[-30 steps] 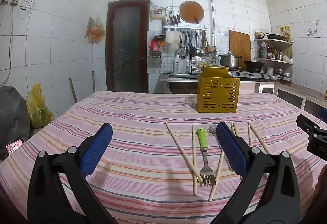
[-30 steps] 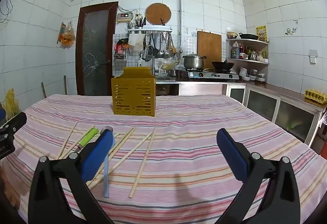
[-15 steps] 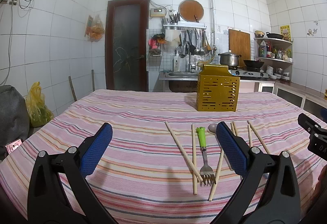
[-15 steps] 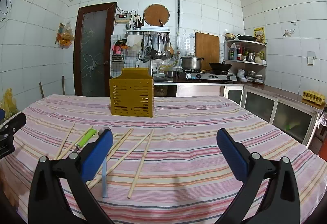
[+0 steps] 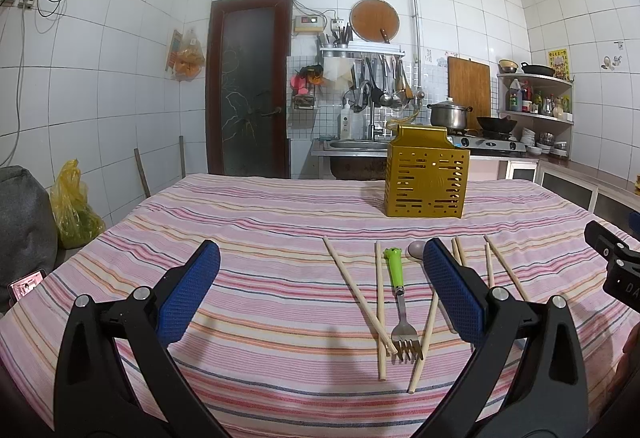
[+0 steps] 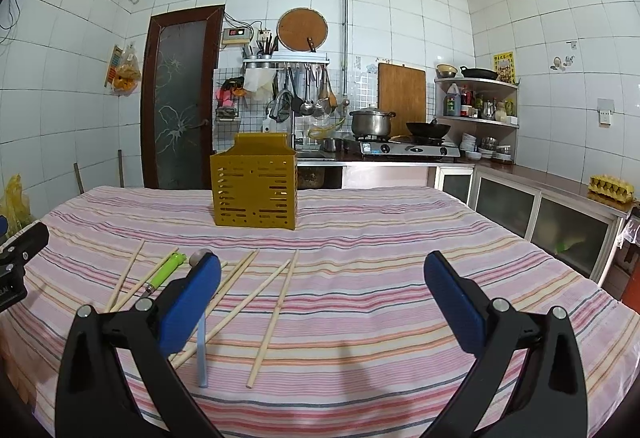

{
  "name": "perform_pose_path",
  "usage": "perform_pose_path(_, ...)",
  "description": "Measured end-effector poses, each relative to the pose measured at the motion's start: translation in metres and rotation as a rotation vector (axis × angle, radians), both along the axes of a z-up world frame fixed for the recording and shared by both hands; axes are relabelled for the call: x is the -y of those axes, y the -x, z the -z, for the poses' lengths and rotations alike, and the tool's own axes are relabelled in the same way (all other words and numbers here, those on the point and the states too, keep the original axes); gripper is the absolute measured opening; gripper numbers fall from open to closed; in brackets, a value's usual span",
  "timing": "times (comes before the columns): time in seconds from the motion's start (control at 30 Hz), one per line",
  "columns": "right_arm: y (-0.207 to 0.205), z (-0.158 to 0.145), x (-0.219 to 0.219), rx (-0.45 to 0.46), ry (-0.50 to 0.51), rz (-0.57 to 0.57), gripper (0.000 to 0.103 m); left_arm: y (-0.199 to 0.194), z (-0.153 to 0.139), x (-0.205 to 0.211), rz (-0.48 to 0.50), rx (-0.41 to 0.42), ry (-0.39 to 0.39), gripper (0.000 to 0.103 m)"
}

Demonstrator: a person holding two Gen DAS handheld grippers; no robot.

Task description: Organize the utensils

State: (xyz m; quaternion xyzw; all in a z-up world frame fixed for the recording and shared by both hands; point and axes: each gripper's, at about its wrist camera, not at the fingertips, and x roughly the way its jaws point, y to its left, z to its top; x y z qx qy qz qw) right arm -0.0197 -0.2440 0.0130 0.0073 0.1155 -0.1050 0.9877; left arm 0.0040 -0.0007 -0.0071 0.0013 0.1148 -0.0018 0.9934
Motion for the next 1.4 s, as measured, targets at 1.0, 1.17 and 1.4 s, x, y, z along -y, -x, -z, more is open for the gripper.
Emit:
perform_pose_path(1.0, 0.003, -0.0013, -0.0003, -0.001, 0.007, 0.004, 0.099, -0.0007, 0.0018, 0.0007, 0.0, -0.001, 0.003, 0.098)
perform_pose_path(1.17, 0.0026, -0.0028, -0.001, -0.001, 0.008, 0.004, 0.099, -0.0012, 0.004, 0.0025, 0.0, 0.0, 0.003, 0.098)
perform_pose_path(1.4, 0.0027, -0.0029, -0.0008, 0.001, 0.009, 0.005, 0.099, -0.0008, 0.0018, 0.0004, 0.0, 0.0, 0.003, 0.098)
